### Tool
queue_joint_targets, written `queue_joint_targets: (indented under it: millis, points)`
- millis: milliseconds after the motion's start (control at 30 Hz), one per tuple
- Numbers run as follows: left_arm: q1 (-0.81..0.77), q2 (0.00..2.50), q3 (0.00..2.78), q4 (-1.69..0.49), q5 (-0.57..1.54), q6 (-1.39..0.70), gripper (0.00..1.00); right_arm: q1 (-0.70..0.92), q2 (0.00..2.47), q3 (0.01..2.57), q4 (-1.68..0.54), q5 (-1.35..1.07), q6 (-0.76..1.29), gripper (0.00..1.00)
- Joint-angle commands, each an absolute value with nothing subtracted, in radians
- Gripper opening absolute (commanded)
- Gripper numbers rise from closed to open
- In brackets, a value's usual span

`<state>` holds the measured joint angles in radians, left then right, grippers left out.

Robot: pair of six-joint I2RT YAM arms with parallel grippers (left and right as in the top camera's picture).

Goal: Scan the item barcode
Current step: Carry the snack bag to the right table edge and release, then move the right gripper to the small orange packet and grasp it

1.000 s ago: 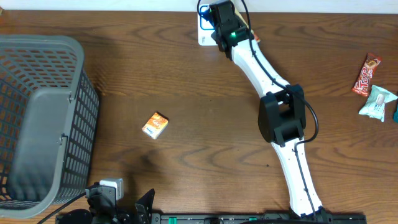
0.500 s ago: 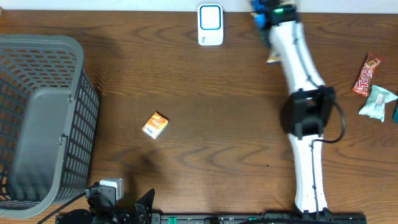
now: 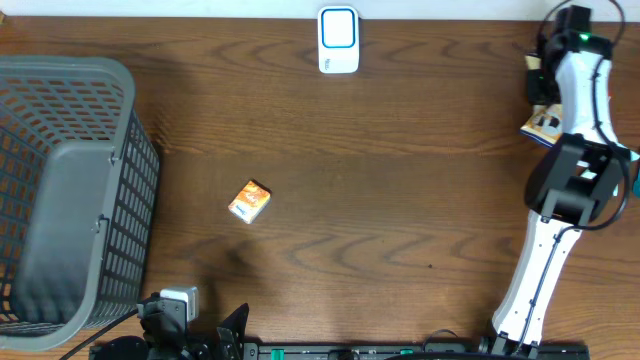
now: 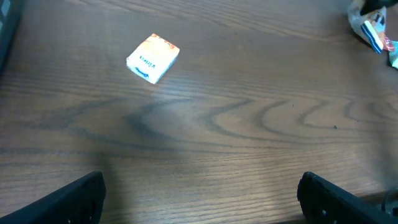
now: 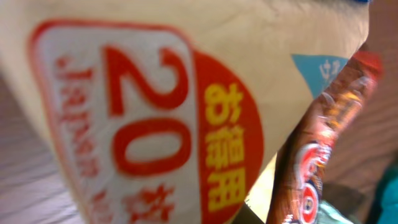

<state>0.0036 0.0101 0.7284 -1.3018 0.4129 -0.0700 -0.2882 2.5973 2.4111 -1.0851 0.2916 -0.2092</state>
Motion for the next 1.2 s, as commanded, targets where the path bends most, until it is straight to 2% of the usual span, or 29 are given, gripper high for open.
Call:
queue_joint_targets:
  millis: [0, 33, 100, 200, 233, 433, 533, 667, 733, 833, 967, 1067, 1167]
  points:
    - [-0.001, 0.003, 0.733, -1.302, 0.414, -0.053, 0.98, -0.334, 2.561, 2.429, -1.097, 0.442, -0.039, 0.06]
    - [-0.001, 0.003, 0.733, -1.302, 0.414, -0.053, 0.98, -0.345, 2.551, 2.434, -1.106, 0.471, -0.008, 0.12]
    - [-0.001, 0.003, 0.733, -1.302, 0.414, -0.053, 0.98, -0.366, 2.520, 2.447, -1.122, 0.471, 0.018, 0.41]
    - [-0.001, 0.003, 0.733, -1.302, 0.414, -0.053, 0.98, -0.374, 2.429, 2.449, -1.119, 0.329, 0.019, 0.96]
    - [-0.001, 0.003, 0.733, -1.302, 0.414, -0.053, 0.98, -0.371, 2.403, 2.449, -1.116, 0.275, 0.019, 0.99]
    - [-0.001, 0.003, 0.733, -1.302, 0.414, -0.053, 0.98, -0.278, 2.239, 2.449, -1.124, -0.087, 0.093, 0.99]
    - [-0.001, 0.003, 0.733, -1.302, 0.414, -0.053, 0.98, -0.137, 2.186, 2.449, -1.197, -0.212, 0.238, 0.99]
    - [-0.001, 0.003, 0.733, -1.302, 0.414, -0.053, 0.98, 0.028, 2.193, 2.442, -1.314, -0.360, 0.287, 0.99]
    - [-0.001, 0.003, 0.733, -1.302, 0.414, -0.053, 0.98, 0.114, 2.206, 2.435, -1.389, -0.397, 0.295, 0.99]
    - [-0.001, 0.003, 0.733, -1.302, 0.414, -0.053, 0.98, 0.233, 2.224, 2.403, -1.504, -0.403, 0.423, 0.99]
    - [-0.001, 0.003, 0.733, -1.302, 0.414, -0.053, 0.98, 0.402, 2.228, 2.281, -1.510, -0.407, 0.528, 0.99]
    - [-0.001, 0.003, 0.733, -1.302, 0.414, -0.053, 0.98, 0.509, 2.228, 2.173, -1.453, -0.410, 0.631, 0.88]
    - [-0.001, 0.003, 0.733, -1.302, 0.414, -0.053, 0.98, 0.601, 2.228, 2.068, -1.302, -0.410, 0.742, 0.79]
